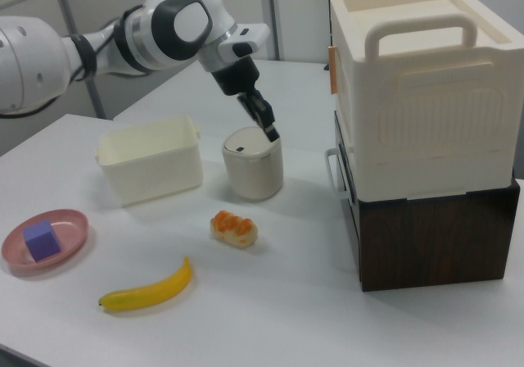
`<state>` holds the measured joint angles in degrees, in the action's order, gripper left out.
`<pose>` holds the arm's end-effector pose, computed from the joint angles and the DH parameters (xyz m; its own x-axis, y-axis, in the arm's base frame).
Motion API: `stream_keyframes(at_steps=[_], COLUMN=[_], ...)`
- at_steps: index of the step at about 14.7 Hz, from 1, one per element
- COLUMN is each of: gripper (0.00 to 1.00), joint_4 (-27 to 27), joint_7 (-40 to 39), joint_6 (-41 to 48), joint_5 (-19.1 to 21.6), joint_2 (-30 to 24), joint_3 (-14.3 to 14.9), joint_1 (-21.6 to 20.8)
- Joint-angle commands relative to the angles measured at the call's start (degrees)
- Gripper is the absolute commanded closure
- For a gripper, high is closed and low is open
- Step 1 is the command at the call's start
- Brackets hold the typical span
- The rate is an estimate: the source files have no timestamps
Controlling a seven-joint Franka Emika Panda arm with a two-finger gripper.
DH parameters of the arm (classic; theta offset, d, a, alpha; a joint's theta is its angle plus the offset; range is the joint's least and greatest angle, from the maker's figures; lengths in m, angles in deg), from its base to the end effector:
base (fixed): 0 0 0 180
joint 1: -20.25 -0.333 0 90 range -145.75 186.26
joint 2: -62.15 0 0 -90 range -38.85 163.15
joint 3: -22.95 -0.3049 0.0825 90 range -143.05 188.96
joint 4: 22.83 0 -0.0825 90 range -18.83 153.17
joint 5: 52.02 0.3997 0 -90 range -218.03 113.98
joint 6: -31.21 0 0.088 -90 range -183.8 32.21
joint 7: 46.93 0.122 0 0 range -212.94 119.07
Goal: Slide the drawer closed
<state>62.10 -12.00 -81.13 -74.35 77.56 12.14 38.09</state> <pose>0.6694 -0.1270 0.5206 0.7728 -0.5331 0.3443 -0.6076 -0.7782 0.1590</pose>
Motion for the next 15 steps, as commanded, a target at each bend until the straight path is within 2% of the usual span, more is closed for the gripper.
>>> stream_keyframes(at_steps=[1,2,6,9,10,14,15], gripper=[1.0,1.0,1.0,1.0,1.0,0.71,0.61], joint_4=[2.1,1.9,1.4,1.4,1.3,0.1,0.0], joint_7=[-10.6,-12.7,-22.8,-36.3,-39.1,-45.7,-46.1], joint_6=[8.5,10.4,18.3,28.6,30.2,34.4,34.5], joint_5=[7.5,8.7,17.6,21.3,21.3,21.4,21.4], joint_2=[-5.5,-6.1,-10.2,-13.9,-14.6,-15.8,-15.9], joint_3=[0.4,0.4,1.0,0.9,0.9,0.9,1.0], joint_1=[-0.5,-0.5,0.1,0.4,0.4,0.4,0.4])
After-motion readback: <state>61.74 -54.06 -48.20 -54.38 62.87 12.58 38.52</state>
